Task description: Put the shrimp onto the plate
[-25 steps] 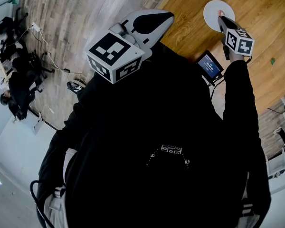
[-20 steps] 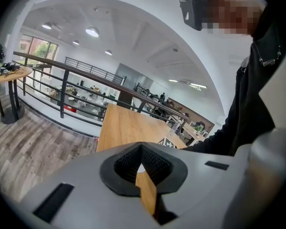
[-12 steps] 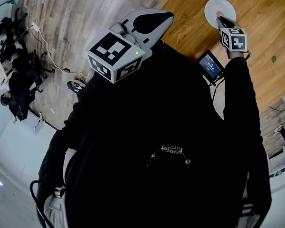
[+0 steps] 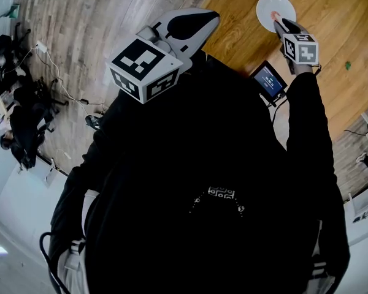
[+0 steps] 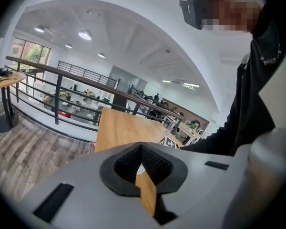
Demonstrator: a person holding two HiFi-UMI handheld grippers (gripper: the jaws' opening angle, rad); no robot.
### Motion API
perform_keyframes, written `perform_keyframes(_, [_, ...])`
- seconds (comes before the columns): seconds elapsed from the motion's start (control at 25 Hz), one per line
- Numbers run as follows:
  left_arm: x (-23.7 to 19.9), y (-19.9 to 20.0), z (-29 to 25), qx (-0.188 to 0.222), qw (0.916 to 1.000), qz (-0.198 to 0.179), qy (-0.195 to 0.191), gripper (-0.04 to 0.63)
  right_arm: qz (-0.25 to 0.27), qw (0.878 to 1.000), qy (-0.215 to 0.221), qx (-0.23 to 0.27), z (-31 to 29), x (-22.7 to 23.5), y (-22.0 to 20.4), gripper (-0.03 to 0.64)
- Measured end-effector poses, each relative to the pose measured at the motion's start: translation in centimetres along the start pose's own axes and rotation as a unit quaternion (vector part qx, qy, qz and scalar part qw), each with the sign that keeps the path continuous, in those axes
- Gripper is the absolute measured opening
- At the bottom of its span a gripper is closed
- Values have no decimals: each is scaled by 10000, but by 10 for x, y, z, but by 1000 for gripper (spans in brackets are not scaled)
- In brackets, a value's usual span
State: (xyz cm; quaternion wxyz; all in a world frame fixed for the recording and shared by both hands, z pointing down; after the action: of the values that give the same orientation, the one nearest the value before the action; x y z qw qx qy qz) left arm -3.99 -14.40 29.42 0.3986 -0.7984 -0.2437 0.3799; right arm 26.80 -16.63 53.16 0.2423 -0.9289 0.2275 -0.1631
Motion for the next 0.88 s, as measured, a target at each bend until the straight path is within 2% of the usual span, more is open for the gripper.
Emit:
perform_keyframes(0.16, [-2, 8, 1, 208, 9995, -45, -215, -2, 198, 9996, -171, 55, 21, -5, 11, 108])
perform_keyframes(0.24, [-11, 4, -2, 234, 9991, -144, -322, -2, 216, 9994, -170, 230, 29, -10, 16, 39])
perform_keyframes(0.4, [-32, 18, -11, 418, 9971, -332, -534, -2, 152, 9945, -11, 1037, 63, -24, 53, 20])
perform_keyframes(0.52, [-38, 34, -23, 536, 9938, -621, -746, -2, 228, 9847, 66, 1726, 100, -42, 81, 18])
perform_keyframes(0.6, [-36, 24, -33, 528, 9927, -667, -858, -2, 254, 9771, 205, 2103, 118, -57, 82, 18])
perform_keyframes(0.68, [-39, 24, -53, 619, 9916, -563, -990, -2, 157, 9646, 351, 2608, 138, -59, 92, 18])
perform_keyframes(0.72, [-42, 34, -63, 725, 9897, -567, -1096, -2, 45, 9532, 405, 2995, 154, -56, 105, 18])
perform_keyframes(0.84, [-38, 71, -79, 1147, 9764, -867, -1611, -2, -451, 9048, 568, 4195, 212, -60, 136, 17])
perform_keyframes(0.88, [-33, 81, -80, 1264, 9708, -984, -1785, -2, -463, 8959, 538, 4385, 229, -65, 141, 17])
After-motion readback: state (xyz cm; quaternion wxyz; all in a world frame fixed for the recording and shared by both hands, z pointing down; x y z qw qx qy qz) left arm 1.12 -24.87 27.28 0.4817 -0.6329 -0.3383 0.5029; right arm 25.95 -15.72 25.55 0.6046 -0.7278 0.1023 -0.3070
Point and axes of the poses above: the fingertips, and each gripper's own axes: z backward along the fingers, x to its right, y out of its top, the point moved 9 cm from there along z, backward along the fingers, and after that the axes turned 4 degrees about x, right-handed, at the moved point
